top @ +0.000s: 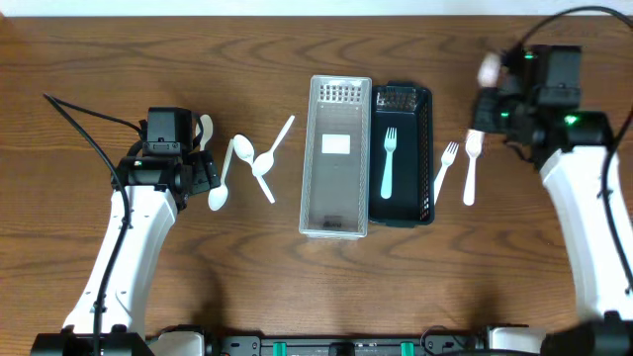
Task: Pack container
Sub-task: 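Grasp the next white fork with the right gripper, place in black tray, then grasp the white spoon with the right gripper, drop into black tray, then grasp the last white fork with the right gripper, drop into black tray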
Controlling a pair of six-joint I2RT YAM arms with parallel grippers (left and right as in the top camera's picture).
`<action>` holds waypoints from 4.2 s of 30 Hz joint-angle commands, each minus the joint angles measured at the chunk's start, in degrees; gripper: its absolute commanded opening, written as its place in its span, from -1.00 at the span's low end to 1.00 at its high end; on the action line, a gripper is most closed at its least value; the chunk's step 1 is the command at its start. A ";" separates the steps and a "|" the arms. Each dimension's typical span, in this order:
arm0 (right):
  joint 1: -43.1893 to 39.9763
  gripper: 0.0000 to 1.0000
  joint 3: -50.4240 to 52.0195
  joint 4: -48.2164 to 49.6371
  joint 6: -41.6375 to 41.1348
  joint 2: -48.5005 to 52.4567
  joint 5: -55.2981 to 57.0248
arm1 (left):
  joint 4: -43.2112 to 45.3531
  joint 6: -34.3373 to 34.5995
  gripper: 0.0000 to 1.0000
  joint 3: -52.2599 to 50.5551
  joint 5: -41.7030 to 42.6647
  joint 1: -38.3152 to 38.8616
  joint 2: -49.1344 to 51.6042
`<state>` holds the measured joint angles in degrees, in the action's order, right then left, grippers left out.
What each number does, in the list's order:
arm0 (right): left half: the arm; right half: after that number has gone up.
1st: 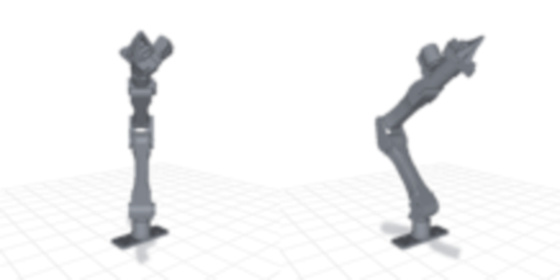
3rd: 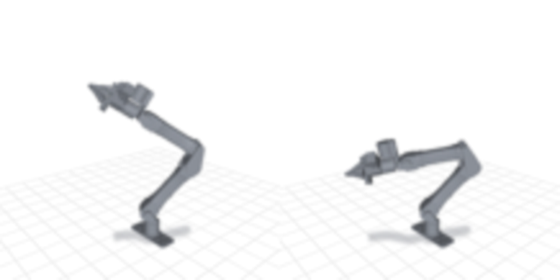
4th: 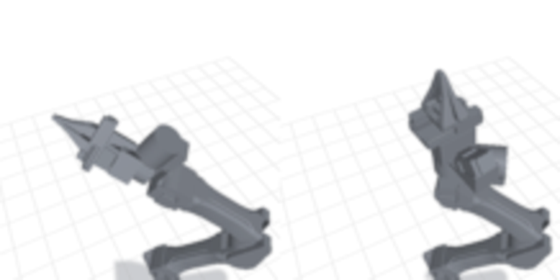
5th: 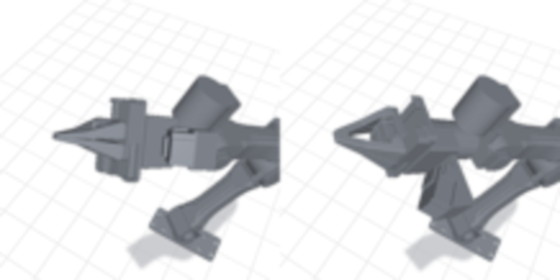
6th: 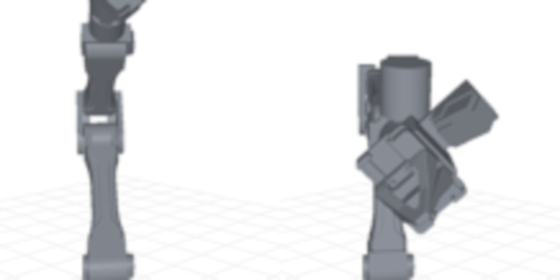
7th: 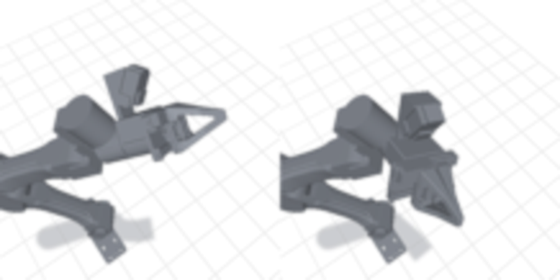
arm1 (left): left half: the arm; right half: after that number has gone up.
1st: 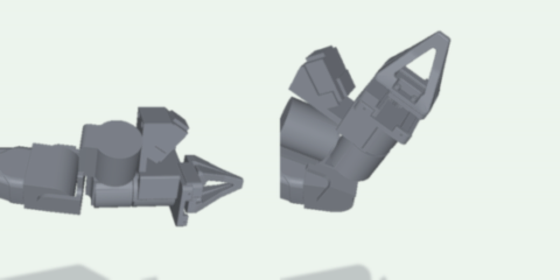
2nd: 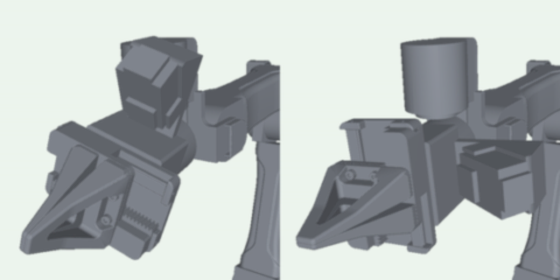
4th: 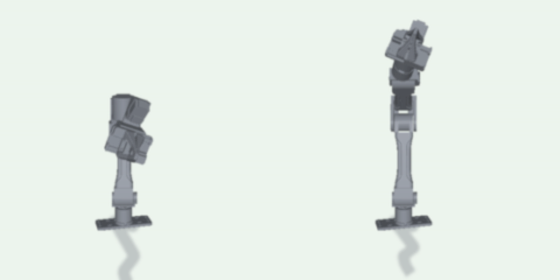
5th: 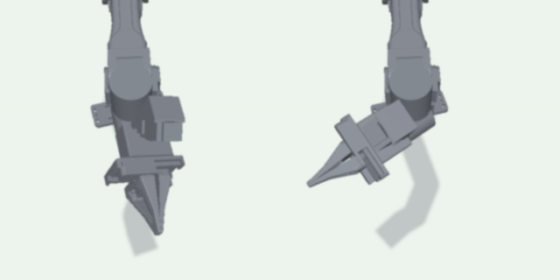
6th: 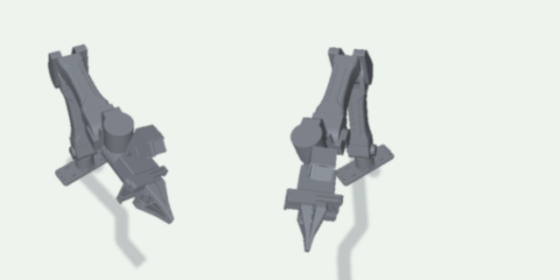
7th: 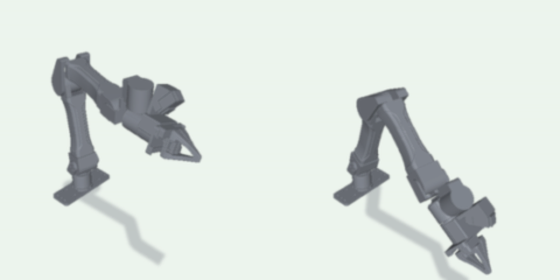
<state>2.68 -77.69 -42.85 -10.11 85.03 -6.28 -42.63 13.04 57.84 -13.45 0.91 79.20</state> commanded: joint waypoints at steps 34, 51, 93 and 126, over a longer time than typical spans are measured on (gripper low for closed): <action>-9.03 0.09 1.73 -4.28 -8.11 12.57 11.82 | -0.20 -0.76 0.96 0.79 -0.02 -0.24 0.17; -7.32 -0.01 1.77 -1.62 -2.80 29.46 7.65 | -0.17 -0.76 0.96 0.79 -0.02 -0.24 0.17; 16.11 -0.97 1.90 1.09 -6.14 15.43 6.08 | -0.17 -0.76 0.96 0.79 -0.02 -0.24 0.17; -0.02 0.09 -0.09 -7.08 -16.61 27.52 0.13 | -0.17 -0.76 0.96 0.79 -0.02 -0.24 0.17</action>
<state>1.04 -78.24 -49.71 -24.16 109.40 -3.25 -42.63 13.04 57.84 -13.45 0.91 79.20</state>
